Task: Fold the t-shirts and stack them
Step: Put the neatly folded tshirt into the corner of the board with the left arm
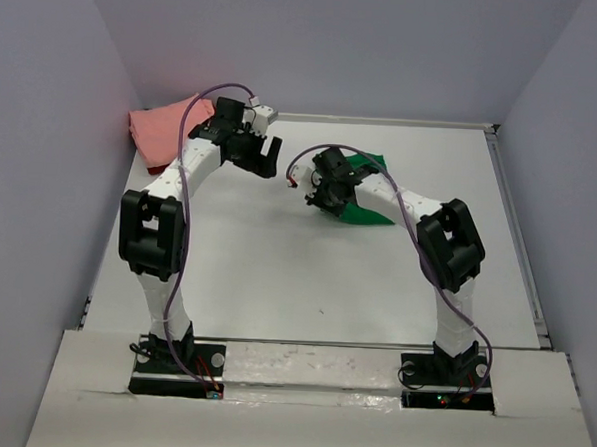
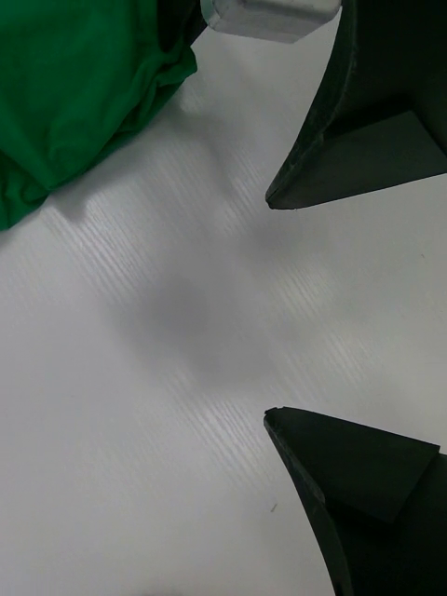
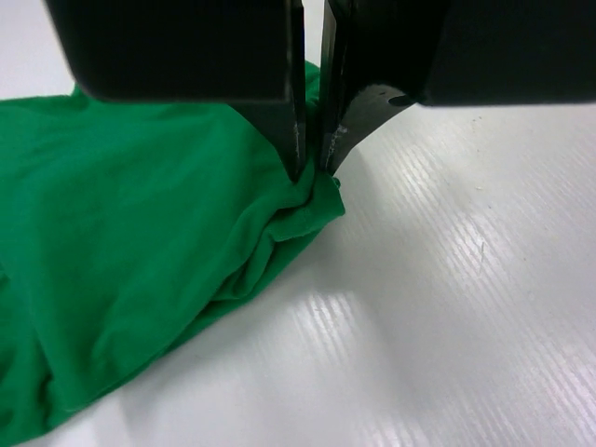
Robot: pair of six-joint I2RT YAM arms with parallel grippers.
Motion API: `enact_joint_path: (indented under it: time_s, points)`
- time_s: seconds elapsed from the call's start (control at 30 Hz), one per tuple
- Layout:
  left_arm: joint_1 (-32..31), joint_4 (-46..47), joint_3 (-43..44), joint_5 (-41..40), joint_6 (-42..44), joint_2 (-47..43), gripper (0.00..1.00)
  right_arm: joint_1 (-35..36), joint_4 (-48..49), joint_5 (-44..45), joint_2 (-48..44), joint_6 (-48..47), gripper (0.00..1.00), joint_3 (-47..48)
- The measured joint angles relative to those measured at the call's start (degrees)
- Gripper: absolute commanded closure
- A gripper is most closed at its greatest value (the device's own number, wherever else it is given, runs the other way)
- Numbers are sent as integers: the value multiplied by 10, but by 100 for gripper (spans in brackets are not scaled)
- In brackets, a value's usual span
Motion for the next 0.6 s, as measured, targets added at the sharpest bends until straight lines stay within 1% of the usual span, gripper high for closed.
enact_joint_path:
  time_s: [0.17,0.23,0.37,0.43,0.47,0.5,0.53,0.6]
  points:
    - [24,-9,9,68,-16,24,2,-1,3,18,-13,0,100,0]
    - [33,-9,10,97,-24,34,5,-1,3,24,-15,0,100,0]
    - [48,-9,10,173,-40,70,7,-1,3,32,-17,0,100,0]
    - [53,-7,10,224,-50,93,11,-1,3,38,-20,0,100,0]
    - [53,-6,10,254,-56,108,14,-1,3,40,-22,0,100,0]
    - [53,-6,10,278,-61,119,21,-1,3,42,-26,0,100,-1]
    - [53,-5,9,299,-64,132,22,-1,4,43,-30,0,100,-2]
    - [52,8,9,378,-85,170,23,-1,6,48,-41,0,100,-6]
